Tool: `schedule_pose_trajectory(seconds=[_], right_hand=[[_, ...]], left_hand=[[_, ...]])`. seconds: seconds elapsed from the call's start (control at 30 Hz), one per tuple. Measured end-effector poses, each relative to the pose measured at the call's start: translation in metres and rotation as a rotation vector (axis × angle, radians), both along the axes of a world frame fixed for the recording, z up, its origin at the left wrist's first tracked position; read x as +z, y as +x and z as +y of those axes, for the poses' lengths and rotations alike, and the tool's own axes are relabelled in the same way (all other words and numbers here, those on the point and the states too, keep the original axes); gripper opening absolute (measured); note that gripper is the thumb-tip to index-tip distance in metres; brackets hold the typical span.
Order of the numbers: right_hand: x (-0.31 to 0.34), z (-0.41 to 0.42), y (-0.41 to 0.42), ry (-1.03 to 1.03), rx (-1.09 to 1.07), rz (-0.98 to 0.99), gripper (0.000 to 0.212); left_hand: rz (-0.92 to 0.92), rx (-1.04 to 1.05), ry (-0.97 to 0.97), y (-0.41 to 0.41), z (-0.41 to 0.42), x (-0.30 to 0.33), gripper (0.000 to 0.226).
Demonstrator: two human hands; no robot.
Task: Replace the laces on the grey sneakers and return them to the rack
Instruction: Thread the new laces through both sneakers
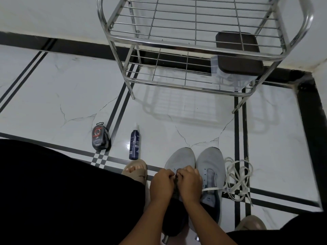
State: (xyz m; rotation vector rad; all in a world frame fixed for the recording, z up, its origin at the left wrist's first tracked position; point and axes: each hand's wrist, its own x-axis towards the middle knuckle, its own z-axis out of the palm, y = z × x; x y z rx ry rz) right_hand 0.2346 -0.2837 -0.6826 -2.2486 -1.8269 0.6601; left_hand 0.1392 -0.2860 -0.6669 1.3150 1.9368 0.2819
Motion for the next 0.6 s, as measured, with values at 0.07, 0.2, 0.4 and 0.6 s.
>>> schedule_pose_trajectory(seconds=[0.07,0.2,0.4,0.6], right_hand=[[0.001,-0.002,0.0,-0.022,0.035,-0.013,0.011],[0.019,-0.02,-0.005,-0.02,0.082,-0.102,0.037],[0.037,-0.039,0.006,-0.218,0.005,-0.114,0.02],[0.046,-0.043,0.017,-0.339,0.12,-0.125,0.027]], left_hand=[[0.029,0.024,-0.025,-0.001,0.004,0.002,0.021],[-0.047,0.153,-0.079,-0.004,0.013,-0.003,0.011],[-0.109,0.14,-0.108,0.003,0.026,-0.008,0.005],[-0.06,0.117,-0.133,0.001,0.035,-0.006,0.009]])
